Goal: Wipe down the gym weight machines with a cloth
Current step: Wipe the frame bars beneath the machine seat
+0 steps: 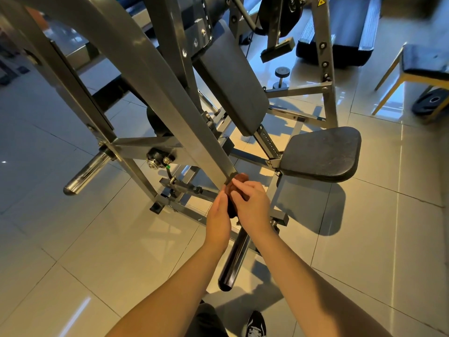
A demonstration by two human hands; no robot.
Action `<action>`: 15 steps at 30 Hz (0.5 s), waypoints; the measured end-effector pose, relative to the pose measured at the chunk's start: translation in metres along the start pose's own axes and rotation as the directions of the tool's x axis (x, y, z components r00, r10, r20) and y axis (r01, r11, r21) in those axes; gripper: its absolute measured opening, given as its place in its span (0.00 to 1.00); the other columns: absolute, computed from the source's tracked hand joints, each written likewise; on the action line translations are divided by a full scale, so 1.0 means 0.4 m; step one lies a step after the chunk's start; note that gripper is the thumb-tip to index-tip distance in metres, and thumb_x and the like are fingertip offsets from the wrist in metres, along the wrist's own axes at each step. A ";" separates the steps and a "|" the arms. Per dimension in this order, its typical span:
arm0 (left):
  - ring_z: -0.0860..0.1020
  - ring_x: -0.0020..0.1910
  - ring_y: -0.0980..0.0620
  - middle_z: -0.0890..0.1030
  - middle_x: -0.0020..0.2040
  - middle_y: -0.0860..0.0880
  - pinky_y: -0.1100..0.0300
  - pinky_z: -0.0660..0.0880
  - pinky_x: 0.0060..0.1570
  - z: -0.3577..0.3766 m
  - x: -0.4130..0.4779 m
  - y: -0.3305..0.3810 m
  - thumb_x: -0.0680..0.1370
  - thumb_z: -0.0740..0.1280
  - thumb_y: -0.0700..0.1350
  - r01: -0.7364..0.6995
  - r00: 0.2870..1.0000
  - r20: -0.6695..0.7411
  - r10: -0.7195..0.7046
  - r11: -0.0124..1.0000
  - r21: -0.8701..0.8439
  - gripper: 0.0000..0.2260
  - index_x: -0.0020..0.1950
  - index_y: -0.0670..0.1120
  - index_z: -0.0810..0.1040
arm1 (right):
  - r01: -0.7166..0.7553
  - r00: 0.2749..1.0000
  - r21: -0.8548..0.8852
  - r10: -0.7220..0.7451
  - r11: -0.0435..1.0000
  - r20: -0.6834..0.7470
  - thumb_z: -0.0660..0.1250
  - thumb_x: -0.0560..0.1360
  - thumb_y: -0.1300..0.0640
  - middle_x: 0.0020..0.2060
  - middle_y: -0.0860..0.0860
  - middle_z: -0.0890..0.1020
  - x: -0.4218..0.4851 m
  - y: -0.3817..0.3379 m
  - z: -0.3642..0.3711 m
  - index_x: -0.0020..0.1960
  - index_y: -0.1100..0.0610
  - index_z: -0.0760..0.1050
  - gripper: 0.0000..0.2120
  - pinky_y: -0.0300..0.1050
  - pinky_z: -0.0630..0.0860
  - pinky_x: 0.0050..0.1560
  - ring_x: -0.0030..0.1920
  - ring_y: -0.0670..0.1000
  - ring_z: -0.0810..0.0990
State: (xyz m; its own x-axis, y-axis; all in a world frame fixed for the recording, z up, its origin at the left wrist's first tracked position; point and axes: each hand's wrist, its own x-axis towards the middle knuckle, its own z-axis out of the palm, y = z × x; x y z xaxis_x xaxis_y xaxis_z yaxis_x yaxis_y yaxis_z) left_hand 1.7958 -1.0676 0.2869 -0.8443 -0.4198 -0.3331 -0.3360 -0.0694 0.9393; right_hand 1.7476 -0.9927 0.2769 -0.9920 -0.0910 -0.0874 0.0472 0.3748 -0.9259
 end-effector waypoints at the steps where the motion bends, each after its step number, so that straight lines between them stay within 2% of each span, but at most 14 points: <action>1: 0.78 0.47 0.74 0.82 0.47 0.67 0.77 0.73 0.41 -0.001 0.000 -0.002 0.87 0.53 0.52 -0.001 1.000 -0.006 0.001 1.000 -0.010 0.13 0.58 0.65 0.76 | 0.008 1.000 0.024 -0.008 1.000 -0.008 0.67 0.81 0.59 0.59 0.46 0.76 -0.005 -0.001 0.008 0.67 0.51 0.79 0.15 0.27 0.68 0.58 0.58 0.44 0.74; 3: 0.78 0.48 0.74 0.80 0.51 0.66 0.78 0.72 0.42 -0.004 0.005 -0.007 0.87 0.53 0.55 0.002 1.000 0.001 -0.002 1.000 -0.003 0.13 0.63 0.63 0.75 | -0.027 0.999 0.048 0.028 0.998 -0.035 0.66 0.82 0.59 0.61 0.47 0.76 -0.010 0.022 0.015 0.68 0.51 0.79 0.16 0.35 0.71 0.64 0.60 0.46 0.74; 4: 0.78 0.50 0.73 0.79 0.54 0.67 0.78 0.72 0.46 -0.003 0.008 -0.008 0.86 0.52 0.56 0.010 1.000 0.008 -0.010 1.000 0.012 0.14 0.67 0.63 0.73 | -0.068 0.997 0.036 0.069 0.997 -0.042 0.65 0.82 0.60 0.62 0.49 0.76 -0.006 0.037 0.011 0.69 0.52 0.78 0.16 0.38 0.70 0.66 0.62 0.48 0.75; 5: 0.76 0.55 0.70 0.78 0.58 0.66 0.75 0.71 0.53 -0.002 0.011 -0.009 0.86 0.52 0.57 0.021 1.000 0.009 -0.022 0.999 0.024 0.15 0.70 0.64 0.71 | -0.125 0.991 0.017 0.126 0.992 -0.042 0.64 0.82 0.61 0.63 0.51 0.76 0.000 0.050 0.003 0.70 0.53 0.77 0.17 0.39 0.68 0.66 0.64 0.50 0.74; 7: 0.72 0.67 0.60 0.75 0.67 0.62 0.61 0.67 0.68 0.002 0.016 -0.015 0.85 0.51 0.61 0.030 0.999 0.013 -0.031 0.998 0.051 0.18 0.73 0.65 0.69 | -0.204 0.979 -0.020 0.203 0.979 -0.024 0.63 0.83 0.61 0.65 0.53 0.75 0.013 0.058 -0.014 0.71 0.54 0.76 0.17 0.41 0.68 0.67 0.65 0.53 0.74; 8: 0.71 0.68 0.58 0.75 0.68 0.61 0.58 0.66 0.70 0.003 0.015 -0.018 0.85 0.50 0.61 0.029 0.999 0.019 -0.030 0.998 0.061 0.18 0.73 0.65 0.69 | -0.197 0.980 -0.031 0.196 0.980 -0.014 0.63 0.83 0.61 0.65 0.53 0.76 0.016 0.052 -0.017 0.71 0.54 0.76 0.17 0.41 0.68 0.66 0.65 0.53 0.74; 10: 0.75 0.63 0.62 0.78 0.62 0.64 0.61 0.70 0.65 0.003 0.013 -0.020 0.86 0.51 0.58 0.006 0.999 0.037 -0.009 0.998 0.069 0.14 0.66 0.68 0.72 | -0.096 0.995 -0.023 0.096 0.995 -0.013 0.64 0.82 0.60 0.62 0.48 0.75 0.017 0.017 -0.010 0.69 0.53 0.77 0.16 0.33 0.66 0.62 0.60 0.47 0.73; 12: 0.78 0.58 0.62 0.81 0.54 0.63 0.64 0.73 0.57 0.000 0.008 -0.018 0.87 0.51 0.55 -0.017 0.999 0.042 0.015 0.998 0.065 0.13 0.58 0.68 0.74 | 0.006 1.000 0.004 -0.006 1.000 -0.031 0.64 0.82 0.60 0.60 0.44 0.73 0.017 -0.016 0.006 0.69 0.51 0.77 0.16 0.25 0.65 0.57 0.58 0.43 0.71; 13: 0.79 0.58 0.60 0.81 0.54 0.62 0.64 0.74 0.56 -0.002 0.007 -0.018 0.87 0.51 0.54 -0.022 0.999 0.039 0.020 0.998 0.061 0.13 0.57 0.67 0.75 | 0.034 0.999 0.023 -0.033 0.999 -0.039 0.64 0.83 0.60 0.60 0.43 0.72 0.017 -0.023 0.014 0.69 0.50 0.77 0.16 0.24 0.66 0.56 0.59 0.42 0.71; 15: 0.78 0.60 0.61 0.81 0.58 0.60 0.64 0.75 0.59 -0.005 0.007 -0.022 0.87 0.51 0.53 -0.030 0.998 0.051 0.027 0.998 0.061 0.14 0.64 0.66 0.74 | 0.040 0.998 0.055 -0.038 0.998 -0.045 0.63 0.83 0.58 0.62 0.45 0.72 0.010 -0.009 0.024 0.70 0.49 0.76 0.16 0.28 0.69 0.60 0.60 0.43 0.71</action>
State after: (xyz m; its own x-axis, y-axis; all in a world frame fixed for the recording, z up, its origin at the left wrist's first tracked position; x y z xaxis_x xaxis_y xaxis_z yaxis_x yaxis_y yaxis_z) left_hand 1.7973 -1.0701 0.2780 -0.8735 -0.3745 -0.3111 -0.3349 -0.0016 0.9422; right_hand 1.7444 -1.0031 0.2764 -0.9974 -0.0634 -0.0355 0.0134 0.3198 -0.9474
